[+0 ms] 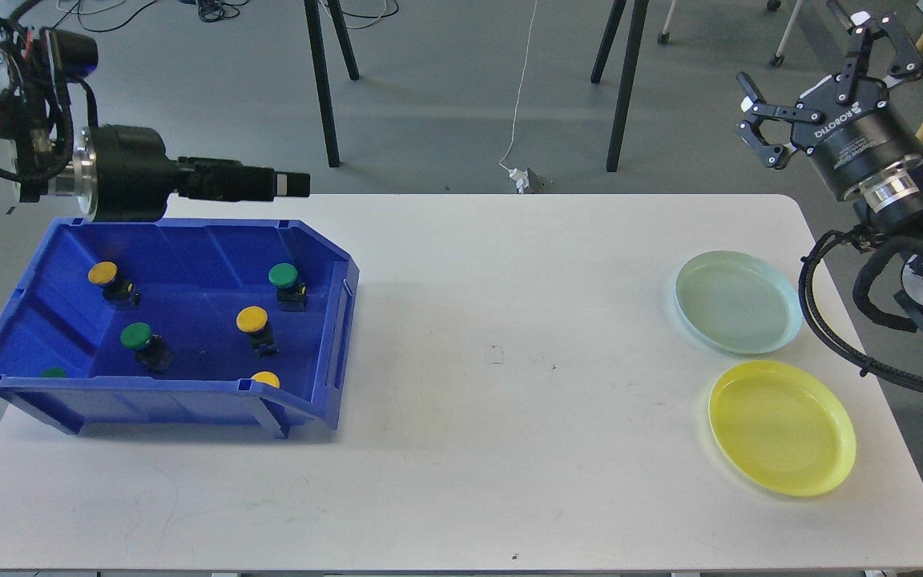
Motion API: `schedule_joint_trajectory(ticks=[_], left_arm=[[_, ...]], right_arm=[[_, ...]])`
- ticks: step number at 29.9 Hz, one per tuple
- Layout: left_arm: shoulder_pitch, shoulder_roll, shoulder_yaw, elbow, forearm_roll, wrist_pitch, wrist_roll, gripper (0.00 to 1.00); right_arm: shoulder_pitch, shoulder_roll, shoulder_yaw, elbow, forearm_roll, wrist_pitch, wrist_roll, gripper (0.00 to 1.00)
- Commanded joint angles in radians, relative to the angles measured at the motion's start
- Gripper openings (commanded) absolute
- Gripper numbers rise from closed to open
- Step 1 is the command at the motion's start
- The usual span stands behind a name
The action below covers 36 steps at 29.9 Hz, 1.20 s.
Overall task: Pass button and place on color plate
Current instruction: 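Move the left gripper over the blue bin toward a yellow button, then lower the left gripper into the bin and grasp a yellow button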
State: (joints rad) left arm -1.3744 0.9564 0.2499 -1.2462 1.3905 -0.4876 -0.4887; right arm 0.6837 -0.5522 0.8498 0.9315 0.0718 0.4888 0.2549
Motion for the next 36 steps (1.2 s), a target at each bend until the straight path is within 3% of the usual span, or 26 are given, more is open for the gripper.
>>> schedule_joint_trajectory(ticks=[1,5,11,36], left_arm=[[-0.04,-0.111,0.224,0.094,0.079,0.05,0.0,1.0],[-0.016,-0.22,0.328,0.252,0.074,0.122,0.0,1.0],[0.046,-0.288,0.335,0.375,0.07,0.13,0.0,1.0],[0.152,-0.413,0.331,0.527,-0.001,0.129,0.0,1.0]], right_arm=[[-0.027,0.0,0.002,-0.002,0.0,0.0,0.001,1.0],[-0.041,-0.006,0.002,-0.022,0.0,0.0,0.0,1.0],[-0.041,-0.017,0.002,-0.034,0.0,0.0,0.0,1.0],[-0.067,-0.017,0.002,-0.034,0.0,0.0,0.001,1.0]])
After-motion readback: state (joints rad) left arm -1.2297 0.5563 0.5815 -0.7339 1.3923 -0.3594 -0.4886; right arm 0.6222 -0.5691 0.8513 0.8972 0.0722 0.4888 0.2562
